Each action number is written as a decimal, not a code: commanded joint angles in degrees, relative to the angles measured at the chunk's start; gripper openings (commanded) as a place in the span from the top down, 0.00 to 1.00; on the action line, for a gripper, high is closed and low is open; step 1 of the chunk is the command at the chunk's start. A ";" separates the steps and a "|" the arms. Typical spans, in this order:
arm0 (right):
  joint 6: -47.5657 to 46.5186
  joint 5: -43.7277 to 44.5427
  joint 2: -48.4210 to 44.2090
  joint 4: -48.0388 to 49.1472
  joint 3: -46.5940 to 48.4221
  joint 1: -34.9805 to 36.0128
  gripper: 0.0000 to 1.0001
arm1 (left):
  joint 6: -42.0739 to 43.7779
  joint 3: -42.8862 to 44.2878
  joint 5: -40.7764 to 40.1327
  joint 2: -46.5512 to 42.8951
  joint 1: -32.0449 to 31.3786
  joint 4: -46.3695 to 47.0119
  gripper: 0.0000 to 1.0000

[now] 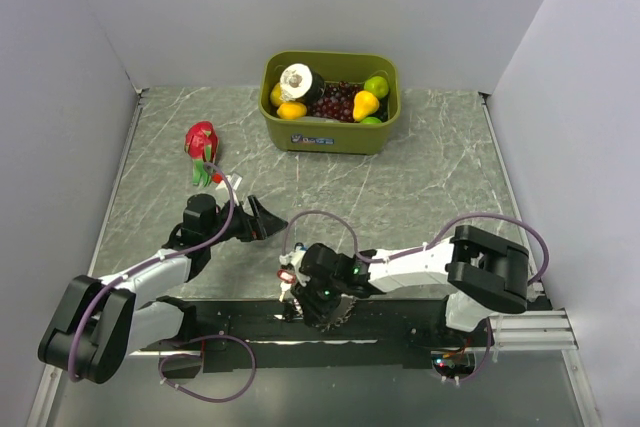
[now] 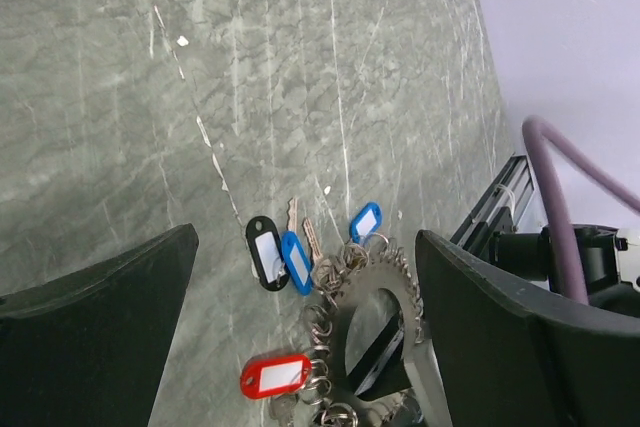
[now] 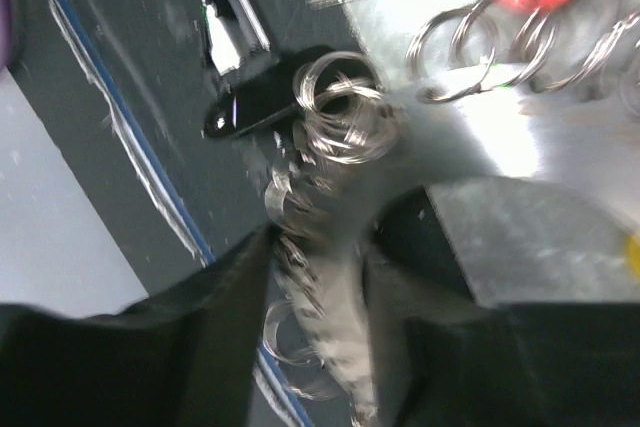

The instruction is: Put the keys on the keyring

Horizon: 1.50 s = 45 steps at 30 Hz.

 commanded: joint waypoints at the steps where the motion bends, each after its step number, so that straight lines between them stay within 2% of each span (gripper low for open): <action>1: 1.34 -3.01 1.72 5.83 -0.53 -0.84 0.76 | 0.25 0.47 0.97 -1.73 0.28 2.09 0.04; 3: 1.87 -0.83 0.14 6.01 -1.14 -2.15 0.86 | 0.34 0.64 0.89 -2.26 0.28 1.74 0.04; 4: 2.49 0.06 -0.91 5.92 -2.02 -2.59 0.97 | 0.34 0.73 0.89 -2.44 0.28 1.56 0.04; 5: 2.84 1.02 -3.18 6.18 -2.55 -4.08 0.99 | 0.60 0.65 0.71 -2.61 0.28 1.21 0.04; 14: 2.67 -1.79 -10.59 12.17 -7.21 -16.48 1.00 | 0.87 0.64 0.27 -2.44 0.28 1.30 0.04; 15: 2.49 -0.39 -10.59 9.90 -6.69 -17.27 0.94 | 0.96 0.73 0.36 -2.18 0.28 1.38 0.04; 17: 1.88 2.08 -10.76 8.65 -4.67 -17.80 0.90 | 0.96 0.65 0.53 -1.82 0.28 1.73 0.04; 18: 1.35 2.87 -10.76 6.65 -3.88 -17.89 0.82 | 0.87 0.56 0.53 -1.39 0.28 2.17 0.04; 20: 1.69 8.64 -11.37 4.00 -1.06 -17.89 0.60 | 0.96 0.47 0.80 -0.68 0.28 2.79 0.03; 21: 2.31 11.03 -11.81 2.51 -0.62 -17.98 0.39 | 0.96 0.38 0.62 -0.25 0.28 2.79 0.04; 23: 3.46 14.55 -14.53 -0.04 -0.09 -18.07 0.24 | 1.66 0.38 0.71 0.02 0.28 2.70 0.04; 24: 3.81 18.14 -15.59 -0.92 -0.18 -18.15 0.13 | 1.75 0.03 0.62 -0.06 0.28 2.61 0.04; 27: 3.20 18.43 -20.07 -2.07 -1.05 -19.29 0.07 | 2.63 -0.50 0.71 -0.42 0.20 2.35 0.02; 31: 0.57 17.30 -23.94 -1.55 -2.20 -20.35 0.05 | 3.42 -0.94 2.64 0.37 -1.12 3.93 0.02; 36: -0.15 14.05 -22.72 -1.55 -2.37 -21.40 0.08 | 3.77 0.11 2.91 3.01 -5.95 4.46 0.16; 38: 0.91 12.30 -22.71 -0.67 -3.25 -22.02 0.09 | 4.03 0.56 1.15 4.32 -10.07 4.37 0.22; 40: 2.40 10.62 -23.59 1.61 -5.27 -23.77 0.10 | 3.95 1.26 -0.77 6.26 -14.63 4.37 0.25; 45: 4.77 6.83 -27.19 2.50 -9.13 -27.91 0.13 | 1.23 1.44 -2.80 9.43 -20.10 8.32 0.31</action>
